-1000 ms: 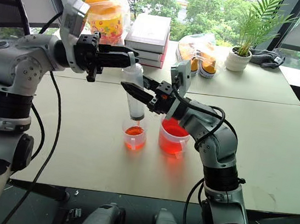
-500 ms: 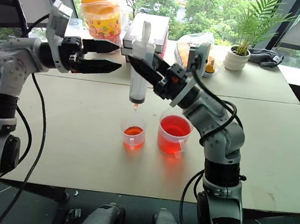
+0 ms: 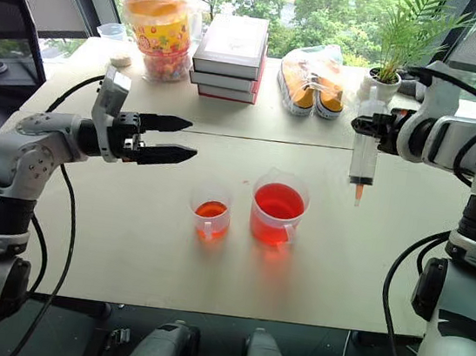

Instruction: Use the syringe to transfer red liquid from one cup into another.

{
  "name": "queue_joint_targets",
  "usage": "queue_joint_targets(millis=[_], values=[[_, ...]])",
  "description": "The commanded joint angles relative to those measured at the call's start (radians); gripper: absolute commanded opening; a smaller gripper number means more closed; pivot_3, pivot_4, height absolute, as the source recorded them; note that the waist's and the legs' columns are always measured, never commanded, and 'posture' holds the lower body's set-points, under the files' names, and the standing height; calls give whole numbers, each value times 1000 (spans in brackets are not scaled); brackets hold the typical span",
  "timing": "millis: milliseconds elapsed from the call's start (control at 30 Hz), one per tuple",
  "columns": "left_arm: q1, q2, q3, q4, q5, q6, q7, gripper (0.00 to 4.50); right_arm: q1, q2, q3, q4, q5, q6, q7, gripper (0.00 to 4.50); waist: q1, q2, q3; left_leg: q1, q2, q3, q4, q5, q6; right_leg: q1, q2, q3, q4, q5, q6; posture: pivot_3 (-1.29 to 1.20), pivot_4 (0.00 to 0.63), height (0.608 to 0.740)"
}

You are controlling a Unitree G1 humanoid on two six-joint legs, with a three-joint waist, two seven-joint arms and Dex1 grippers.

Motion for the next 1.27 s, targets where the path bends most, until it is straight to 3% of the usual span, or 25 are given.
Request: queue_joint_targets(millis=[33,233,433,633,667,867,1067,1267], values=[[26,1,7,-45,-10,-20,10,4419,3,-80,106,23,-19,67,87,1417,1,0,0,0,0,0,1,0,0,1,0,0,0,0,0,0,150,740],[69,-4,7,-77,-3,-39,42,4419,122,-78,198,80,-114,3,182,1417,0,0,0,3,0,1,4,1,2,4,0,0,1,0,0,0,150,740],[77,-1,20,-109,-23,-39,67,4419,213,-44,211,98,-195,-91,226,1417,1,0,0,3,0,0,4,1,2,4,1,0,1,0,0,0,150,740],[73,-4,23,-115,-38,-36,67,4500,251,-49,155,32,-211,-90,260,4339,1,0,0,3,0,0,4,1,2,4,1,0,2,0,0,0,150,740],[73,-4,23,-115,-41,-35,65,4500,257,-60,150,5,-209,-89,271,4467,1,0,0,3,0,0,4,1,2,4,1,0,2,0,0,0,150,740],[80,13,9,-119,-31,-51,50,4500,322,-201,97,-241,-178,-162,408,4467,5,0,0,3,0,0,4,1,2,4,1,-1,2,0,0,0,150,740],[110,55,-5,-141,-23,-57,21,4500,479,-385,-158,-522,-54,-308,692,4467,4,0,0,3,0,-1,4,1,2,5,1,-1,1,0,1,0,150,740],[138,94,-15,-180,-28,-48,4,4500,727,-398,-424,-677,-9,-327,819,4467,4,-1,0,6,1,-1,7,1,2,9,1,-1,2,0,1,0,150,740]])
